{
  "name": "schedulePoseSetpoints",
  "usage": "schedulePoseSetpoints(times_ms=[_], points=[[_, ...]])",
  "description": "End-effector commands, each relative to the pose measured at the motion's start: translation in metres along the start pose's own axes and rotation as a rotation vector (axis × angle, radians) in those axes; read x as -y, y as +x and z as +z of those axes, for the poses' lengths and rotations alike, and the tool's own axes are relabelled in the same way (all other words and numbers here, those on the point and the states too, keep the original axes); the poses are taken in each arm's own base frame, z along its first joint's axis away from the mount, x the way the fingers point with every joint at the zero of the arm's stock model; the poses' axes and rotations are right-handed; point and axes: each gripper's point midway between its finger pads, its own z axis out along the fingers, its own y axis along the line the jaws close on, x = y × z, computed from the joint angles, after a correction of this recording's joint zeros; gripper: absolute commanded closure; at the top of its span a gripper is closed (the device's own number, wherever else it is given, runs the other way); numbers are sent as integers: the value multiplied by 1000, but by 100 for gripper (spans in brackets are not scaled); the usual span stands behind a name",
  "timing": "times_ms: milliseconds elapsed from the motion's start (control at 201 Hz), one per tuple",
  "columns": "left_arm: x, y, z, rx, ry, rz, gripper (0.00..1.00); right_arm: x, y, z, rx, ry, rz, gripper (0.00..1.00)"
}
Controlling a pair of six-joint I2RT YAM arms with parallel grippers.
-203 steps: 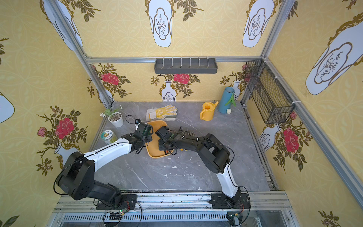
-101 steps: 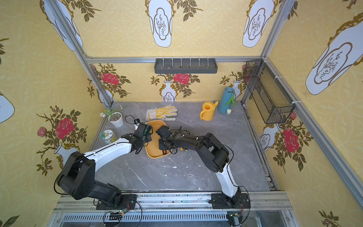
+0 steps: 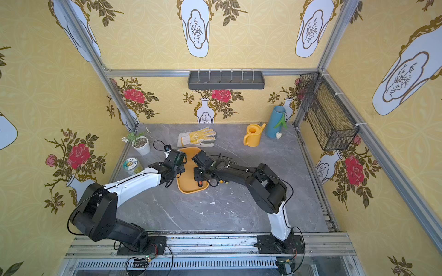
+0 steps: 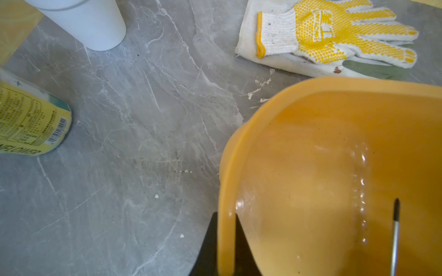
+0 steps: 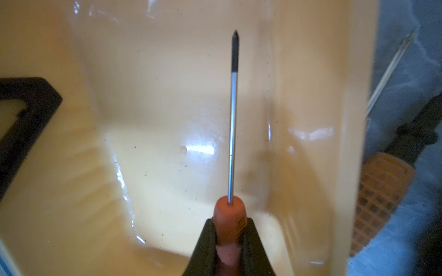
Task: Take out the screwdriver from the storage box
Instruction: Pick up the screwdriver from the storage box, then place the screwdriver at the center of the board.
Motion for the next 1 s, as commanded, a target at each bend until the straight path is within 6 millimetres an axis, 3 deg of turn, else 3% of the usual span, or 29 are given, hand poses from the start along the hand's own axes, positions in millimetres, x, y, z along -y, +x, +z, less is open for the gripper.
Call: schedulePoseSetpoints(times_ms=[0, 319, 508, 727, 996], points=[[1, -2, 2, 9, -4, 8, 100, -5, -12, -10, 50, -18, -16, 100], [1, -1, 3, 6, -12, 17, 100, 5, -41, -56, 172, 49, -66, 100], [0, -1, 4, 4, -14, 19, 100, 35, -58, -84, 260, 141, -39, 100], [-7, 4, 3, -1, -30, 17, 100, 75, -51, -74, 202, 231, 31, 100], [-18, 4, -2, 15, -71, 37, 100, 89, -33, -46, 114, 247, 77, 100]])
